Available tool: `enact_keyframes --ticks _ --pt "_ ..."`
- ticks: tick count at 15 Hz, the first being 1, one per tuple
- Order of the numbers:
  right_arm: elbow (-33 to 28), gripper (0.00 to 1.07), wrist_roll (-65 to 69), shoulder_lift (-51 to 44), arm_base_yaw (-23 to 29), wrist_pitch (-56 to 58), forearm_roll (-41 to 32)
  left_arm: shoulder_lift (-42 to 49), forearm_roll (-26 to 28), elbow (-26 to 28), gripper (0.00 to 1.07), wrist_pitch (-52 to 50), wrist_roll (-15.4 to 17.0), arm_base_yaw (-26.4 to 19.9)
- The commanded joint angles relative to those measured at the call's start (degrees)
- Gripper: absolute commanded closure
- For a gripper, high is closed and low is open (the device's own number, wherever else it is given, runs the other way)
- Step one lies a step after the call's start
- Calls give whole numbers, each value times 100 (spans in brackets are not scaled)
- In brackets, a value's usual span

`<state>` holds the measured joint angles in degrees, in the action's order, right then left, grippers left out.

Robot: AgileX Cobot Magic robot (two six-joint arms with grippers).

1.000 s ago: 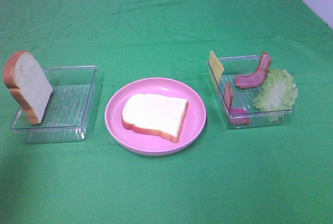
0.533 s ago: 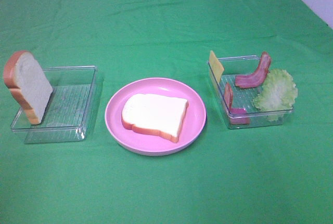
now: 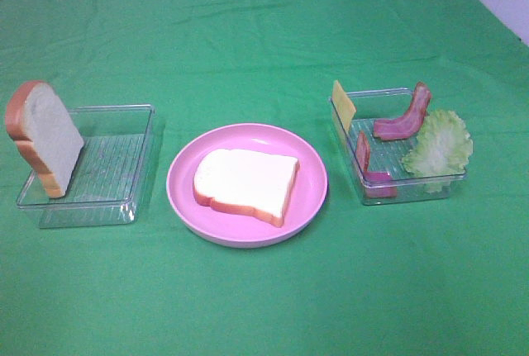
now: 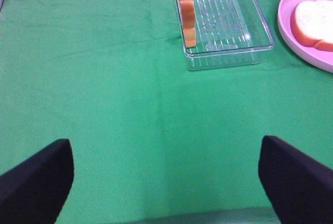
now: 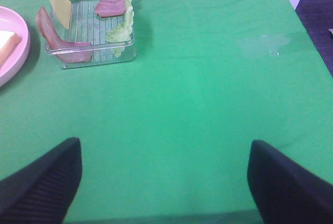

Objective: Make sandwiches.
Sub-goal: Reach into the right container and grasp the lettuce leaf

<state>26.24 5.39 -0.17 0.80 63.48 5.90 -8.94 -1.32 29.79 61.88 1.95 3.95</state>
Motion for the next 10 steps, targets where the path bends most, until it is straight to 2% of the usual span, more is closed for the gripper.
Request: enact_keyframes --ticks 1,5,8,10 --pt "-17 24 -34 -155 -11 -29 0 29 -23 -11 17 -11 -34 -6" --pt "-17 24 -34 -155 -11 -29 0 29 -23 -11 17 -11 -34 -57" --pt "-17 24 -34 -155 -11 -29 0 40 -23 -11 17 -11 -29 -487" --pt "-17 24 -34 -155 -11 -29 0 424 -23 -11 17 -11 -23 -550"
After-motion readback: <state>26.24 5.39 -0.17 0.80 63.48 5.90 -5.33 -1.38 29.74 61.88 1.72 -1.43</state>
